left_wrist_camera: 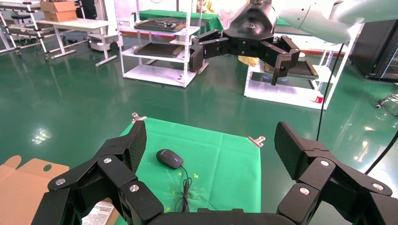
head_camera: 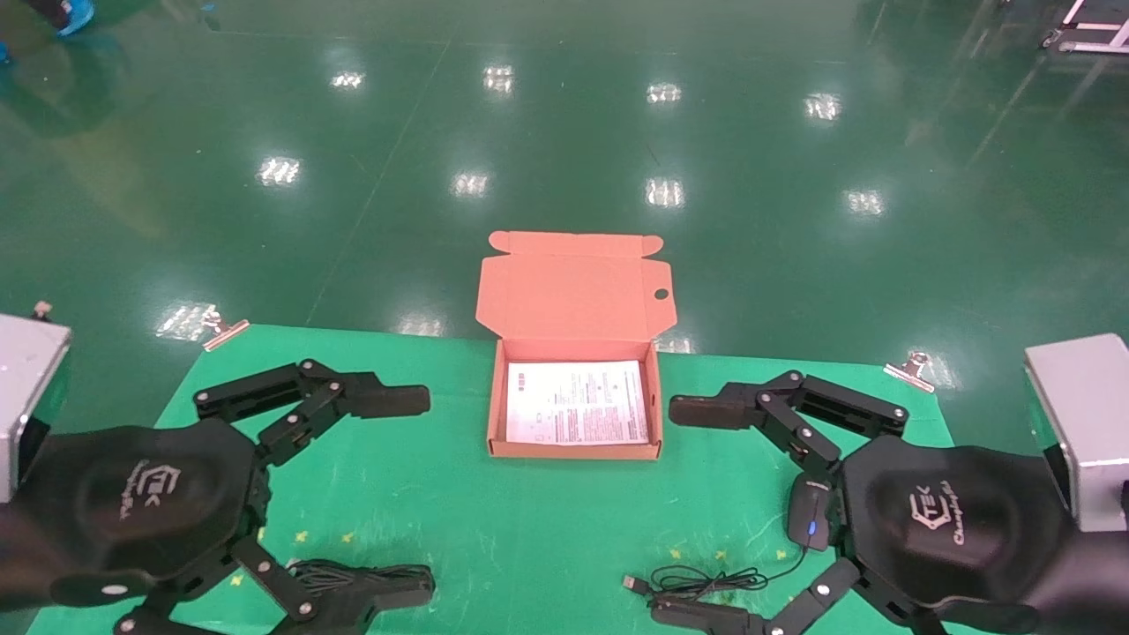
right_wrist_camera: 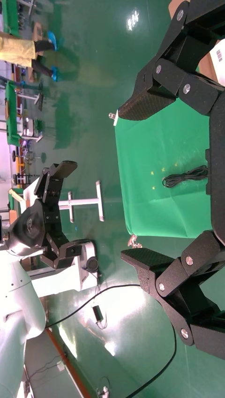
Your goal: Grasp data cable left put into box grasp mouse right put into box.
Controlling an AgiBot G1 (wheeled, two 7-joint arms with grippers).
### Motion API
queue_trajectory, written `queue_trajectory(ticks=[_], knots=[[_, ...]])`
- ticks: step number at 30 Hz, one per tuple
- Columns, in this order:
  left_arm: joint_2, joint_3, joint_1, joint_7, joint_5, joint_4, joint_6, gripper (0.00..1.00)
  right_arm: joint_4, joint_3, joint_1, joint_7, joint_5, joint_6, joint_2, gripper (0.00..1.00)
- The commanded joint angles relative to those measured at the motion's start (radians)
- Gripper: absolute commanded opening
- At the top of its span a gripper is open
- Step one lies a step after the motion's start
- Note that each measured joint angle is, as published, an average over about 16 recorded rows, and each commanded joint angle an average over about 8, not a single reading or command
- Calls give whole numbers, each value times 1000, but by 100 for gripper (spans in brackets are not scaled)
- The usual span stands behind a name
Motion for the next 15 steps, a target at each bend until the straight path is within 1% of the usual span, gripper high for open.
queue_trajectory(ticks=[1,15], knots=[[0,0,0,0,0,0,0,100,0,0,0,0,0,0,0,100],[1,1,-1,0,1,0,-1,100,0,0,0,0,0,0,0,100]])
